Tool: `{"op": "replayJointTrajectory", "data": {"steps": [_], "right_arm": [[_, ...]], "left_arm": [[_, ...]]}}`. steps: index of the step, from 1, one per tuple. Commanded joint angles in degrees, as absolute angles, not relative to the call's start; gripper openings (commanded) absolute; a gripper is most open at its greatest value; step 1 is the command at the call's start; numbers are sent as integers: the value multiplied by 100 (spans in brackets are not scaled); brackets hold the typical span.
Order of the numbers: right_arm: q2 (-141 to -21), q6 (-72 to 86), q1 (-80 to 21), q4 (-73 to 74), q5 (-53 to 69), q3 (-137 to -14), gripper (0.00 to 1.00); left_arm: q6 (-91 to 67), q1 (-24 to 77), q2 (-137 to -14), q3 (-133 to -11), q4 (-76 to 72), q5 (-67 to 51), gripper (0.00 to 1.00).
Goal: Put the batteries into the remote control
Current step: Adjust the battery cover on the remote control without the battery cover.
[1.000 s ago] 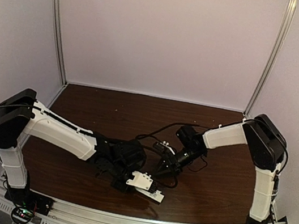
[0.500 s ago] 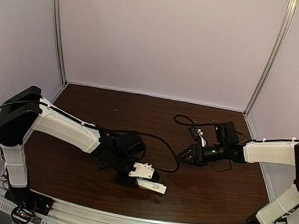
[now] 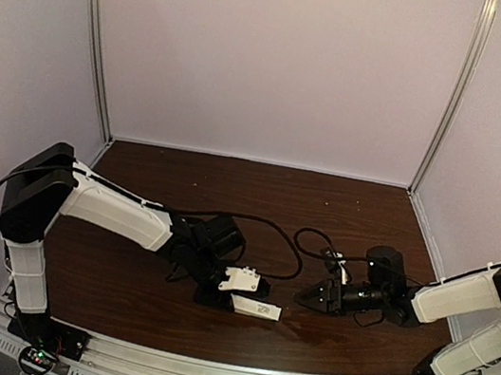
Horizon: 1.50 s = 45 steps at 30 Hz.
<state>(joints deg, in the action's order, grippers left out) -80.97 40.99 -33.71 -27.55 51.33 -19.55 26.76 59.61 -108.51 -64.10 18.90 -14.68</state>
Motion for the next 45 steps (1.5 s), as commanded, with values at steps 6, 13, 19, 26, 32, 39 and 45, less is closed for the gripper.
{"op": "replayJointTrajectory", "data": {"steps": [6,13,19,26,32,39,45], "right_arm": [[-9358,5364,-3976,-5567,4796,-1649,39],[-9930,5584,-4156,-6136,4612,-1668,39],[-10038,5511,-4175,-5854,4497,-1722,36],[-9828,5222,-4188,-5282,4388,-1729,34],[-9977,5237,-4271,-5299,4592,-1896,27],[-10134,5402,-4315,-5563,4824,-1998,11],[-10065,5449,-4318,-5444,4894,-2064,0]], "left_arm": [[2454,5883,-11165,-6478,2026,-1486,24],[2413,5875,-11180,-6443,2004,-1493,24],[2408,5875,-11195,-6447,1995,-1474,24],[2382,5879,-11223,-6466,1989,-1472,24],[2374,5875,-11232,-6478,1986,-1446,24],[2377,5878,-11241,-6491,1975,-1418,24],[2373,5877,-11181,-6504,2006,-1306,34]]}}
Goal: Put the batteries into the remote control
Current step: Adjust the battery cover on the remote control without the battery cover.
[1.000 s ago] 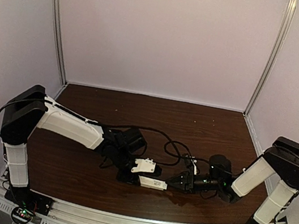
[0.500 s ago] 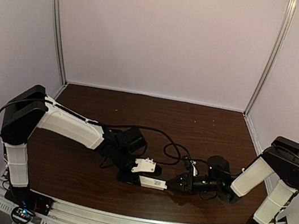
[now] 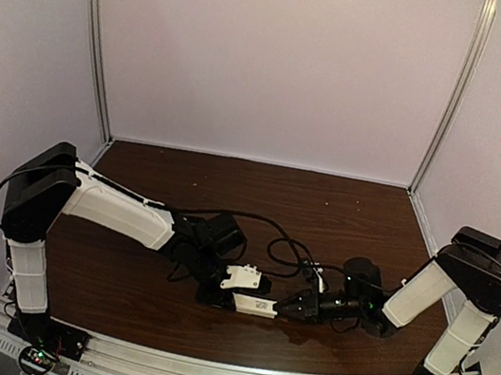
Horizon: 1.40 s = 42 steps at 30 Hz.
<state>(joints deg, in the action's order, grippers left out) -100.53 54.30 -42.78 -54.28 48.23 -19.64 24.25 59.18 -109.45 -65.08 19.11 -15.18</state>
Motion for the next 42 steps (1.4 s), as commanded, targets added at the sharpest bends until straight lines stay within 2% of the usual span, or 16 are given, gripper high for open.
{"op": "replayJointTrajectory", "data": {"steps": [1,8,10,22,25,27,32,42], "right_arm": [[-10044,5471,-4314,-5436,4895,-2073,0],[-9938,5315,-4338,-4875,4919,-2365,0],[-9960,5216,-4346,-4648,4899,-2453,0],[-10027,4620,-4415,-3351,4719,-2743,1],[-9949,4510,-4430,-3104,4591,-2781,12],[-9927,4462,-4430,-3006,4547,-2829,13],[-9778,4444,-4430,-2832,4468,-2878,26],[-9294,3934,-4424,-1499,3928,-3192,37]], "left_arm": [[2373,5873,-11154,-6497,2020,-1286,37],[2370,5879,-10901,-6421,2009,-1208,51],[2371,5872,-10841,-6401,1983,-1226,52],[2375,5880,-10767,-6295,1825,-1230,49],[2373,5878,-10775,-6293,1819,-1229,49],[2367,5879,-10775,-6283,1809,-1228,49],[2355,5873,-10768,-6275,1808,-1221,48],[2355,5880,-10771,-6267,1805,-1213,48]]}}
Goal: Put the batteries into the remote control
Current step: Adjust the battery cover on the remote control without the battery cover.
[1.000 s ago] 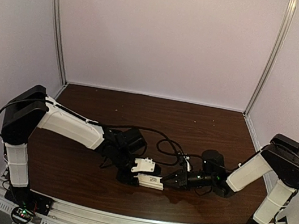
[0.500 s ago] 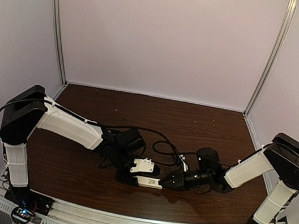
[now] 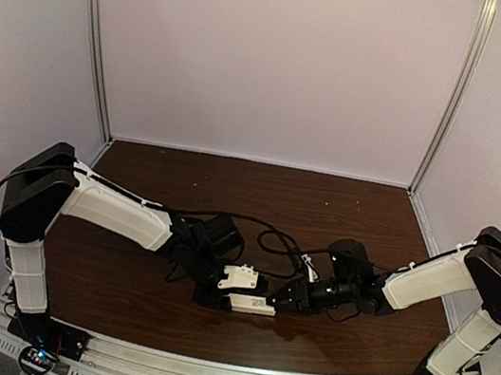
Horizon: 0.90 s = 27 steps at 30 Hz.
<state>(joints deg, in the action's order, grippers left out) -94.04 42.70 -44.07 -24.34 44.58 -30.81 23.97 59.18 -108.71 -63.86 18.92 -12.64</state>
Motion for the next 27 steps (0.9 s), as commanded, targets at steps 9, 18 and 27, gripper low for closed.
{"op": "replayJointTrajectory", "data": {"steps": [9,18,27], "right_arm": [[-9119,3893,-4379,-1237,3691,-3247,41],[-9025,3704,-4351,-847,3539,-3317,39],[-8969,3334,-4379,-422,3429,-3473,40]], "left_arm": [[2347,5873,-10789,-6249,1793,-1216,48],[2343,5873,-10811,-6258,1793,-1239,48],[2338,5875,-10828,-6280,1791,-1238,48]]}}
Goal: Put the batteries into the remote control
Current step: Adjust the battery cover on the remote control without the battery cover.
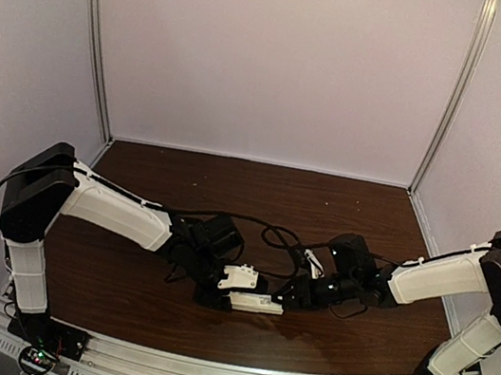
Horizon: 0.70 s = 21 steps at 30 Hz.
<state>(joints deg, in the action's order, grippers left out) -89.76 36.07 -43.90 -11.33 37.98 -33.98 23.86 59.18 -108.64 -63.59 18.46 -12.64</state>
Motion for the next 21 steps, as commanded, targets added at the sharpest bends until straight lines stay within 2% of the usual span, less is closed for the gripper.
{"op": "replayJointTrajectory", "data": {"steps": [1,4,8,12,17,21], "right_arm": [[-9001,3272,-4384,-357,3429,-3498,41],[-9018,3197,-4432,-264,3453,-3553,41],[-9057,3129,-4447,-68,3361,-3636,45],[-8815,3063,-4447,98,3104,-3621,56],[-8392,3088,-4447,-99,3020,-3462,56],[-8567,3025,-4447,-115,3196,-3504,55]], "left_arm": [[2338,5879,-10828,-6276,1788,-1239,48],[2338,5874,-10828,-6284,1783,-1240,48],[2338,5873,-10828,-6293,1784,-1248,48],[2330,5871,-10830,-6293,1783,-1248,48],[2338,5874,-10835,-6284,1759,-1270,48],[2338,5878,-10850,-6293,1740,-1281,48]]}}
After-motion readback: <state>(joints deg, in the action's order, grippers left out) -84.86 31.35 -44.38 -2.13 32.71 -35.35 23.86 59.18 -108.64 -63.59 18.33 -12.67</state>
